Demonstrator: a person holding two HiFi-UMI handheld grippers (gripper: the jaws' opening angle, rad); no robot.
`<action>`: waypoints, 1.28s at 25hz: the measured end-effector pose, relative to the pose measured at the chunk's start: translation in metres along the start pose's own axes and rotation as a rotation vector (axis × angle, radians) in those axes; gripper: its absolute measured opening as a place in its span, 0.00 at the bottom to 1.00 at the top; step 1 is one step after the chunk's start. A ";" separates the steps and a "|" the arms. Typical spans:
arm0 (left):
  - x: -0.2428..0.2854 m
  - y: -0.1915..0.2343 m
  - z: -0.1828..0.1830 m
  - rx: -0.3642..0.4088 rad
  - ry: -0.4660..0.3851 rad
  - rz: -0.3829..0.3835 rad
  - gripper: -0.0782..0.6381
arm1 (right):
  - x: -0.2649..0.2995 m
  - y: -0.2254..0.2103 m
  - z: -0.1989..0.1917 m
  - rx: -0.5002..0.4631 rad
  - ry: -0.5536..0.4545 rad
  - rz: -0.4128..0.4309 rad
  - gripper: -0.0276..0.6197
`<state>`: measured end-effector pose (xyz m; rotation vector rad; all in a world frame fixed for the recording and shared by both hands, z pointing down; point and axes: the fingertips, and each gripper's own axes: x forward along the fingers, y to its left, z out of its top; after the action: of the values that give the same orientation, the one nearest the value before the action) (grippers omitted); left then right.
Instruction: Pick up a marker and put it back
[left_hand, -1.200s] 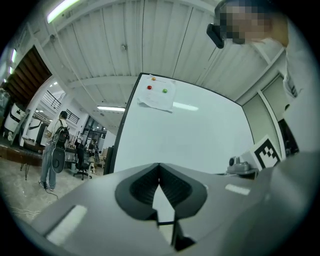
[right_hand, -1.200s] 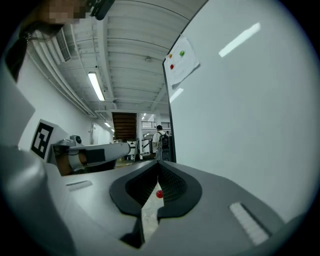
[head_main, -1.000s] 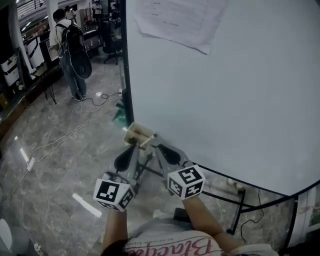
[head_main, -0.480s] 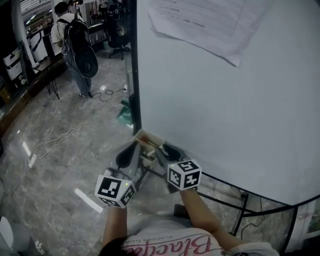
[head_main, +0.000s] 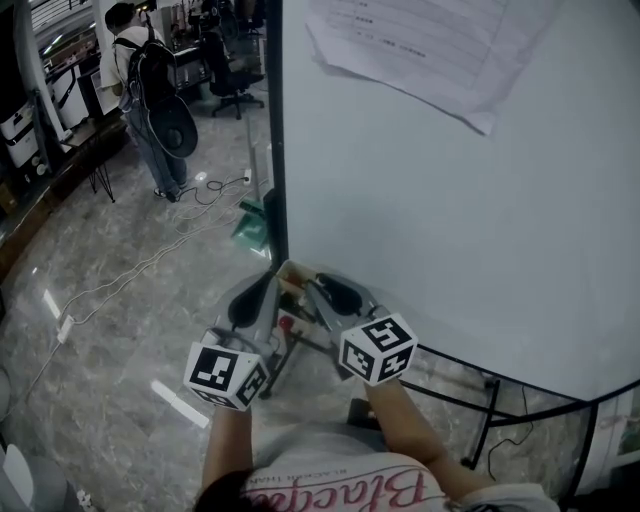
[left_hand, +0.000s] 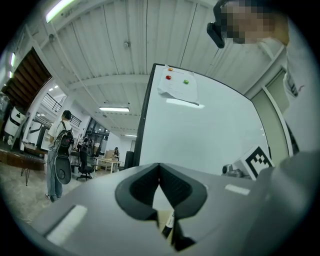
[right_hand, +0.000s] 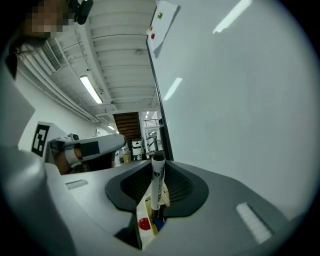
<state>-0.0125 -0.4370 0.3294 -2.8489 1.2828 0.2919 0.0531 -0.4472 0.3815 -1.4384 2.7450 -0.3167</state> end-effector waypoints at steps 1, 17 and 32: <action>0.000 -0.001 0.002 -0.002 -0.005 -0.004 0.11 | -0.004 0.003 0.008 -0.011 -0.021 0.002 0.17; -0.004 -0.030 0.024 0.064 -0.025 -0.047 0.11 | -0.057 0.034 0.089 -0.165 -0.267 -0.005 0.17; -0.004 -0.026 0.016 0.032 -0.020 -0.081 0.11 | -0.019 0.013 0.011 -0.096 -0.065 -0.025 0.17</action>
<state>0.0020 -0.4154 0.3123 -2.8545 1.1544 0.2956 0.0548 -0.4265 0.3668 -1.4772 2.7271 -0.1376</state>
